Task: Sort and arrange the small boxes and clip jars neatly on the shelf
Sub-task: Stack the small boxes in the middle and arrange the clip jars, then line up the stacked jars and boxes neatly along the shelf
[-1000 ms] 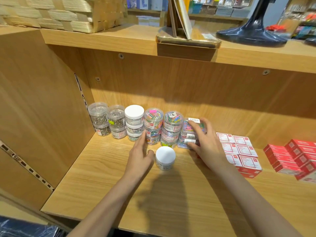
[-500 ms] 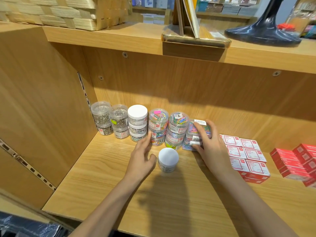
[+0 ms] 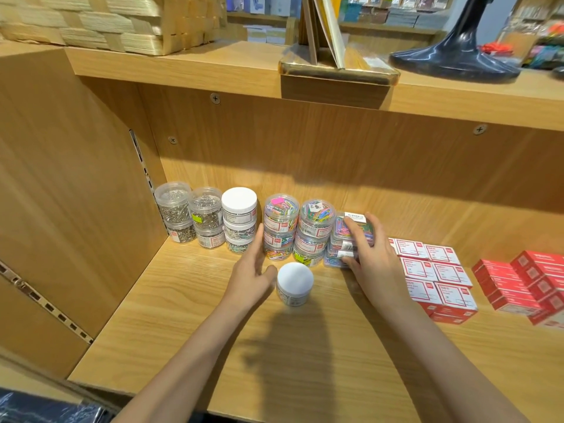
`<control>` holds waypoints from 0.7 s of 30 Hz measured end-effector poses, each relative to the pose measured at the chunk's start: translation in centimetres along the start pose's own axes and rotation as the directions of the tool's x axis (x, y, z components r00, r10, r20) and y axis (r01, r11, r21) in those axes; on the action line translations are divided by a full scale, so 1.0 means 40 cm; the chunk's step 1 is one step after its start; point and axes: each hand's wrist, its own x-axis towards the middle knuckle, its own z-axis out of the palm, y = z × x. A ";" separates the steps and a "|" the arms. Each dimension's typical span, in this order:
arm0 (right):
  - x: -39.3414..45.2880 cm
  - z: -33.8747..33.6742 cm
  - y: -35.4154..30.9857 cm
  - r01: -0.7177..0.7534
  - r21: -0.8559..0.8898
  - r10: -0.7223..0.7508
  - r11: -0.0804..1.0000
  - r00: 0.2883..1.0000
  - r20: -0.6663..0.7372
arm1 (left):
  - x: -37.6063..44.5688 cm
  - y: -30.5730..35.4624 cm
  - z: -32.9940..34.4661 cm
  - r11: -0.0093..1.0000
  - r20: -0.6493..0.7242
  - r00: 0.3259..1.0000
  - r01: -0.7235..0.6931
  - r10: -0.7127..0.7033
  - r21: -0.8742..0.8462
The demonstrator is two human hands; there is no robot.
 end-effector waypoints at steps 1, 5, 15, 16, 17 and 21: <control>0.000 0.000 0.000 0.000 0.001 0.000 1.000 1.000 -0.002 | 0.004 0.002 0.002 1.000 0.018 1.000 0.006 -0.006 -0.009; -0.004 0.000 0.003 0.003 0.003 -0.003 1.000 1.000 -0.005 | 0.007 0.006 -0.002 0.999 0.046 0.999 0.029 -0.027 -0.033; -0.011 -0.018 0.020 -0.010 -0.007 0.010 1.000 1.000 -0.001 | 0.001 0.014 0.011 0.999 0.066 0.997 0.034 -0.034 0.008; -0.011 -0.020 0.022 -0.015 -0.008 0.015 1.000 1.000 0.004 | 0.003 0.015 0.013 0.999 0.068 0.997 0.031 -0.032 0.011; -0.012 -0.022 0.022 -0.021 -0.008 0.021 1.000 1.000 0.012 | 0.004 0.016 0.015 1.000 0.064 0.998 0.027 -0.028 0.013; -0.006 -0.036 0.020 -0.043 -0.010 0.043 0.999 0.998 0.055 | -0.001 0.016 0.014 0.999 -0.064 0.998 0.030 -0.029 0.018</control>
